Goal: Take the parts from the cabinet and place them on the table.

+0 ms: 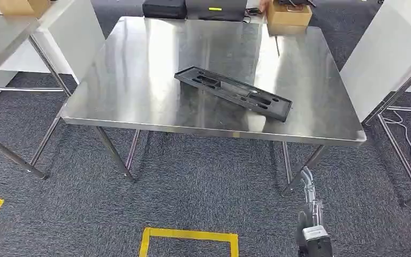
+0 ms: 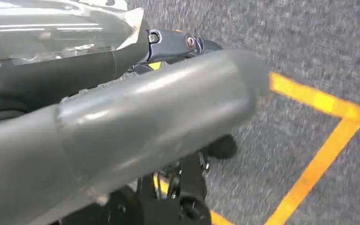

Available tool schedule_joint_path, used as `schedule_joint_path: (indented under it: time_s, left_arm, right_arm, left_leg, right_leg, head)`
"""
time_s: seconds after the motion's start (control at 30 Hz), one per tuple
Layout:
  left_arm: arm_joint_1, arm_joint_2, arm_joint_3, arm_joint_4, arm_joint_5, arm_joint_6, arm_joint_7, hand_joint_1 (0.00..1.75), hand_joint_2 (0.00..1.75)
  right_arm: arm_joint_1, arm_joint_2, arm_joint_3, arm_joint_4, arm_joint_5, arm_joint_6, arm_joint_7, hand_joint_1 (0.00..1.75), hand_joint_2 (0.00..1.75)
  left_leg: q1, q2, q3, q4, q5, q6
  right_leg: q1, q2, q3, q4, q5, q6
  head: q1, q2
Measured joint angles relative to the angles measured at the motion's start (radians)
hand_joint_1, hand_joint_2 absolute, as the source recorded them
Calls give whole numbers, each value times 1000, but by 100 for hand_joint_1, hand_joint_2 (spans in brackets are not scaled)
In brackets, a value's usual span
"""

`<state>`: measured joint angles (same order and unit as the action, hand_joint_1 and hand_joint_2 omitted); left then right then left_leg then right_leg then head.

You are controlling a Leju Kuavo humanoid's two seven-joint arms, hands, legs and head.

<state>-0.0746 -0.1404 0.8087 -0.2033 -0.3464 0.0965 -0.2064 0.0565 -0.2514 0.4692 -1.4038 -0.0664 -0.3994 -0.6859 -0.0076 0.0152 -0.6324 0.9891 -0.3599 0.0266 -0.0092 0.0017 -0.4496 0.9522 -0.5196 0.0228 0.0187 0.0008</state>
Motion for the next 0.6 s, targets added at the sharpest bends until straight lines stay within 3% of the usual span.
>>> schedule_joint_path:
  time_s: [0.03, 0.07, 0.1, 0.13, 0.17, 0.2, 0.23, 0.27, 0.3, 0.33, 0.37, 0.4, 0.47, 0.5, 0.53, 0.57, 0.6]
  left_arm:
    - [0, 3, 0, 0, 0, 0, 0, 0, 0]
    - [0, 2, 0, 0, 0, 0, 0, 0, 0]
    - [1, 1, 0, 0, 0, 0, 0, 0, 0]
    - [1, 1, 0, 0, 0, 0, 0, 0, 0]
    - [1, 1, 0, 0, -1, 0, 0, 0, 0]
    - [1, 2, 0, 0, -4, 0, 0, 0, 0]
    - [1, 3, 0, 0, -10, 0, 0, 0, 0]
    - [1, 3, 0, 0, -13, -2, 0, 0, 0]
    - [1, 3, 0, 0, -21, -3, 0, 0, 0]
    - [1, 4, -2, 0, -28, -6, -2, 0, 0]
    - [-1, 2, -3, 0, -32, -9, -3, 0, 0]
    - [-1, 2, -4, 0, -35, -11, -4, 0, 0]
    - [-1, 1, -5, 0, -47, -15, -5, 0, 0]
    - [1, 0, -5, 0, -52, -15, -5, 0, 0]
    - [3, -2, -5, 1, -57, -18, -4, 0, 0]
    - [1, -2, -6, 1, -64, -22, -1, 0, 0]
    - [0, 0, -7, 1, -70, -24, -1, 0, 0]
  right_arm:
    - [-2, 5, 0, 3, 0, 1, 0, 0, 0]
    - [-1, 7, 0, 5, -2, 1, 0, 0, 0]
    - [0, 8, 0, 8, -3, 1, 0, 0, 0]
    - [1, 13, 0, 11, -3, 2, 0, 0, 0]
    - [2, 14, 0, 14, -3, 2, 1, 0, 0]
    - [1, 16, 0, 21, -9, 8, 5, 0, 0]
    - [0, 19, -1, 38, -26, 21, 9, 0, 0]
    - [-5, 21, -2, 70, -54, 45, 18, 0, 0]
    - [-15, 24, -5, 114, -86, 65, 26, 0, 0]
    - [-34, 30, -10, 190, -118, 85, 40, 0, 0]
    - [-64, 38, -16, 273, -150, 112, 54, 0, 0]
    - [-100, 52, -27, 386, -188, 145, 78, 0, 0]
    - [-146, 82, -51, 581, -255, 168, 171, 0, 0]
    - [-158, 95, -64, 653, -267, 147, 235, 0, 0]
    - [-178, 113, -75, 749, -272, 101, 340, 0, 0]
    - [-184, 135, -82, 827, -281, 51, 449, 0, 0]
    - [-177, 152, -90, 871, -287, 19, 514, 0, 0]
  left_leg:
    - [7, -8, -10, 16, -29, -6]
    - [9, -11, -23, 50, -86, -11]
    - [12, -14, -42, 122, -159, -18]
    - [15, -14, -64, 203, -213, -24]
    - [17, -15, -82, 286, -248, -29]
    - [21, -14, -82, 330, -246, -34]
    - [25, -14, -63, 328, -217, -36]
    - [29, -14, -21, 285, -176, -38]
    - [32, -14, 34, 212, -143, -41]
    - [36, -15, 106, 111, -127, -43]
    - [37, -23, 158, 25, -166, -49]
    - [30, -31, 169, 3, -170, -37]
    - [22, -33, 149, 14, -164, -18]
    - [17, -32, 145, 11, -156, -5]
    - [23, -22, 126, 2, -138, 17]
    - [19, -23, 112, 3, -127, 31]
    - [18, -23, 97, 3, -113, 40]
  right_leg:
    - [-16, -4, -6, -1, 12, -12]
    - [-15, -4, -18, -1, 22, -27]
    - [-14, -5, -32, -1, 34, -32]
    - [-14, -5, -45, 0, 46, -31]
    - [-13, -5, -55, 1, 59, -29]
    - [-14, -5, -71, 3, 72, -26]
    - [-16, -4, -85, 5, 81, -21]
    - [-19, -4, -98, 9, 89, -15]
    - [-22, -4, -110, 16, 93, -9]
    - [-25, -4, -122, 25, 98, -2]
    - [-18, -3, -133, 35, 103, 5]
    - [-19, 0, -140, 38, 110, 15]
    - [-12, -2, -143, 34, 129, 35]
    - [-10, -2, -147, 29, 136, 46]
    - [-19, -3, -153, 39, 132, 48]
    - [-20, -2, -179, 70, 88, 36]
    - [-20, -2, -204, 130, 26, 24]
  head:
    - [0, 0]
    - [-2, 0]
    - [-6, 0]
    - [-5, 0]
    - [-5, 0]
    - [-6, 0]
    - [-6, 0]
    - [-6, 0]
    - [-6, 0]
    - [-6, 0]
    - [-10, 0]
    - [-9, 0]
    - [-9, 0]
    - [-6, 0]
    - [-8, 0]
    - [-8, 0]
    - [1, 0]
